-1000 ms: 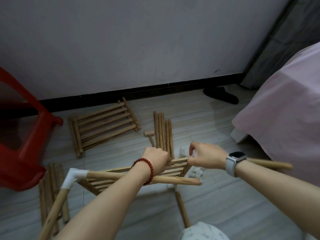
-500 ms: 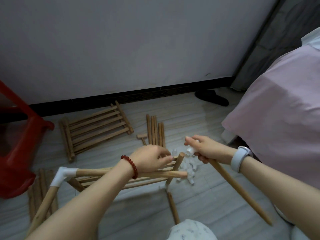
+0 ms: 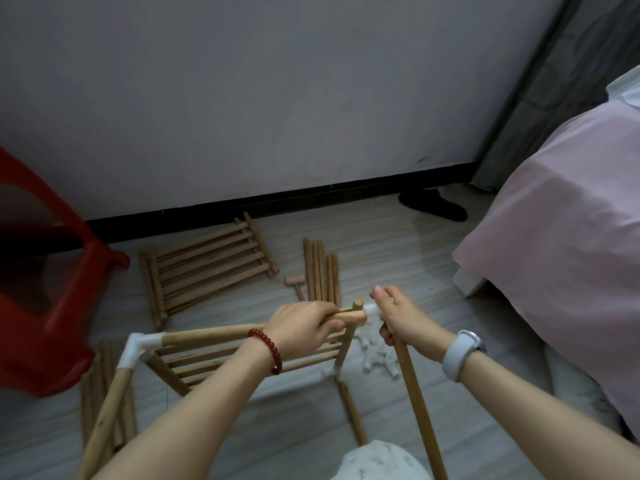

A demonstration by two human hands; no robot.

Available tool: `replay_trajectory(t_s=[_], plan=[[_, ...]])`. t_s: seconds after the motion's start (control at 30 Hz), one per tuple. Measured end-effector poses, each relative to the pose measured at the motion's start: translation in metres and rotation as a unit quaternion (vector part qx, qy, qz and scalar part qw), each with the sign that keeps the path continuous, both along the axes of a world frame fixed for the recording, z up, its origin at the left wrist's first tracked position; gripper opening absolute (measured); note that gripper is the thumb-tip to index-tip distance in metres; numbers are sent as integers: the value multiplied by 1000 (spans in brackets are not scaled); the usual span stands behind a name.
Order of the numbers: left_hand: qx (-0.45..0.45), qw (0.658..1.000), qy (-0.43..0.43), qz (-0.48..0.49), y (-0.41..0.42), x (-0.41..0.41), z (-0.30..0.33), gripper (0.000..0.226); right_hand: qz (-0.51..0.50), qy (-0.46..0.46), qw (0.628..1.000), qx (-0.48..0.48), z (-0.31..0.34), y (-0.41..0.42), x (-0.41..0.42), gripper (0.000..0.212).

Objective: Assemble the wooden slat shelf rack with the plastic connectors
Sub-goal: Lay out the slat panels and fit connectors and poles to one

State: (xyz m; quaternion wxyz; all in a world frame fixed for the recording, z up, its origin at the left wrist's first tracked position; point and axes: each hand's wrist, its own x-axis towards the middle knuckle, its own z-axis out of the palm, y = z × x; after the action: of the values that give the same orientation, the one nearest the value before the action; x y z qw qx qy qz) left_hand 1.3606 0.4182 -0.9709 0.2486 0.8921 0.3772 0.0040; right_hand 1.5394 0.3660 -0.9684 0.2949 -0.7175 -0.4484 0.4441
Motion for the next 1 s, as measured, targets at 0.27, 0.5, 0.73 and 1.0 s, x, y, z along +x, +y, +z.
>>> replay_trajectory(t_s=[0.27,0.5,0.73,1.0], plan=[[51,998,-13,26,6,-4,1,26,18,84,996,9,-11,8,-19,32],[99,992,-21,69,6,-6,7,30,57,184,981,-29,4,18,-30,72],[145,986,-43,63,8,-23,13,29,-6,169,985,37,-18,31,-11,43],[65,987,-136,56,24,-66,38,30,200,-6,973,111,-34,61,-49,25]])
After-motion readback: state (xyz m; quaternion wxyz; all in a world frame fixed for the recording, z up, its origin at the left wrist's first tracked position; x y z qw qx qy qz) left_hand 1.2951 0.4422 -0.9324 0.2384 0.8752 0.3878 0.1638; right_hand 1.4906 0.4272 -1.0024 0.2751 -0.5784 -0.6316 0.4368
